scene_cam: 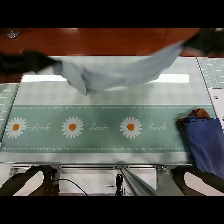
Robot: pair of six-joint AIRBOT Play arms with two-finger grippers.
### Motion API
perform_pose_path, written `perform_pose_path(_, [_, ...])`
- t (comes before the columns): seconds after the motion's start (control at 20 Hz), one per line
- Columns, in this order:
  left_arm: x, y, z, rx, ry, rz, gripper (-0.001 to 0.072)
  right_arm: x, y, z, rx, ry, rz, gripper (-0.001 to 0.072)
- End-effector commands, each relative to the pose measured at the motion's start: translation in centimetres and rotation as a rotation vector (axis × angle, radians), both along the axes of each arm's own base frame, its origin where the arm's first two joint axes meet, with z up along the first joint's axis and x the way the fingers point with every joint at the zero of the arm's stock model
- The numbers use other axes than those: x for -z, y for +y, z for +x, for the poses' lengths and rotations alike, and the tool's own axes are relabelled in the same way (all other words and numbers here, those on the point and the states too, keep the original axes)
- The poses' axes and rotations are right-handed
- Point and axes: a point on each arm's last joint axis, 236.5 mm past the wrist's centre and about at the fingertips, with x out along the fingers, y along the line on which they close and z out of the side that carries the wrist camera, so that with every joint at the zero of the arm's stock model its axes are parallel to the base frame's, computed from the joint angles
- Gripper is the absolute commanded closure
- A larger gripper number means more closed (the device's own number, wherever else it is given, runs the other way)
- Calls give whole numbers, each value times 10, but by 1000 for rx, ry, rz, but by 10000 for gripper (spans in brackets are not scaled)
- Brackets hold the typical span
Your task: Fold the shirts.
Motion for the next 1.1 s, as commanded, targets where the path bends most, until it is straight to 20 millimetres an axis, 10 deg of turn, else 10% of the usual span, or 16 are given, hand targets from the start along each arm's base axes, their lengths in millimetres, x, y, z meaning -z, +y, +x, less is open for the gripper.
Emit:
perform_pose_path(0.0, [-170,22,-42,-168,-431,164,679,-158,8,-83,23,-407,-44,695])
perform_pose_path(0.25, [-286,38,-149,-353,-792,289,679,-197,13,-187,56,-595,-115,695])
perform_pose_path(0.65, [-267,75,-252,-545,-823,488,679,-171,13,-285,61,-580,-248,695])
perform_pose_path(0.85, [-224,82,-231,-501,-687,535,679,-145,12,-285,39,-472,-268,695])
perform_pose_path(1.05, [-159,86,-159,-451,-490,549,679,-108,19,-240,-17,-338,-193,695])
